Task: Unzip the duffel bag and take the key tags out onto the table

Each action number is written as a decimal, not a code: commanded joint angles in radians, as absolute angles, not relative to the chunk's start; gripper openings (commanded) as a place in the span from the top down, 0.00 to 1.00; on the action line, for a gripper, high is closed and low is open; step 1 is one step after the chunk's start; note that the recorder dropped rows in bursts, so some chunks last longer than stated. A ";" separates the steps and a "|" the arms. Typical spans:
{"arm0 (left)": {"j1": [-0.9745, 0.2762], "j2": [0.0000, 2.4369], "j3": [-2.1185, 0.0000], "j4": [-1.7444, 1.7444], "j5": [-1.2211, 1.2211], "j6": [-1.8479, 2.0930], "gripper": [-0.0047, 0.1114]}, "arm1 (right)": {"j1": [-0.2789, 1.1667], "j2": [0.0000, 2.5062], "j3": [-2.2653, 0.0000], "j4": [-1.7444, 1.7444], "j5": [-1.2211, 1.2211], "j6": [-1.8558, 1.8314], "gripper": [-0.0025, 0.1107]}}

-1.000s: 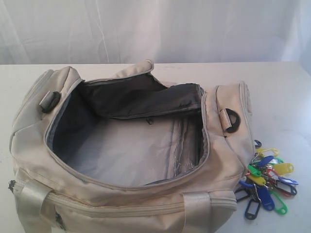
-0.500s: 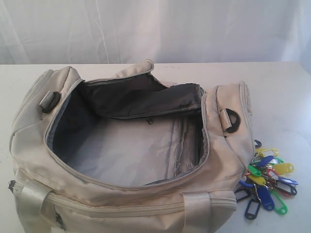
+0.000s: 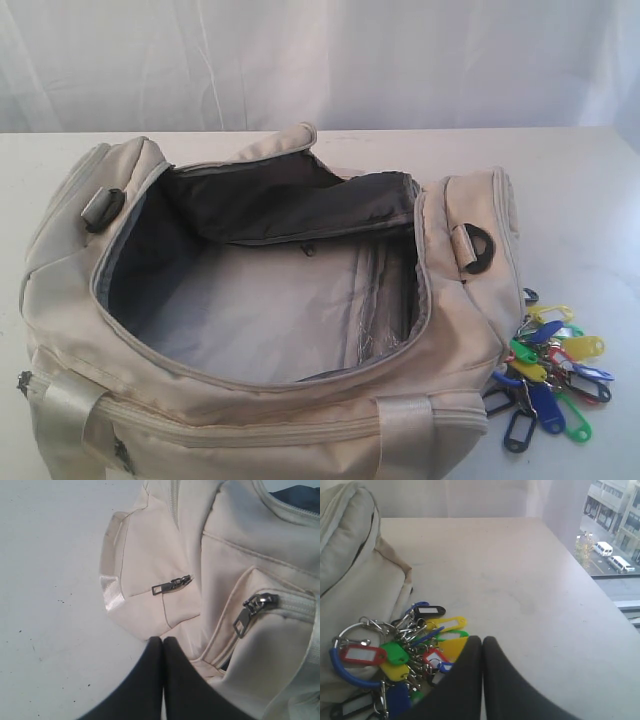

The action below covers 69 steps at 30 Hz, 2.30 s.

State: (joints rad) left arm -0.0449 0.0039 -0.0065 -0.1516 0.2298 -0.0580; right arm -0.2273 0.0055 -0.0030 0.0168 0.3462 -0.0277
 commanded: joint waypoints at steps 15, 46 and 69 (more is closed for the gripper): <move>0.090 0.000 0.000 -0.158 0.229 -0.065 0.96 | -0.147 0.000 0.000 0.007 0.331 0.051 0.98; 0.091 0.000 0.000 0.143 0.225 -0.065 0.96 | -0.139 0.000 0.000 0.007 0.331 0.051 0.98; 0.091 0.000 0.000 0.087 0.210 -0.202 0.96 | -0.141 0.000 0.000 0.007 0.343 0.051 0.98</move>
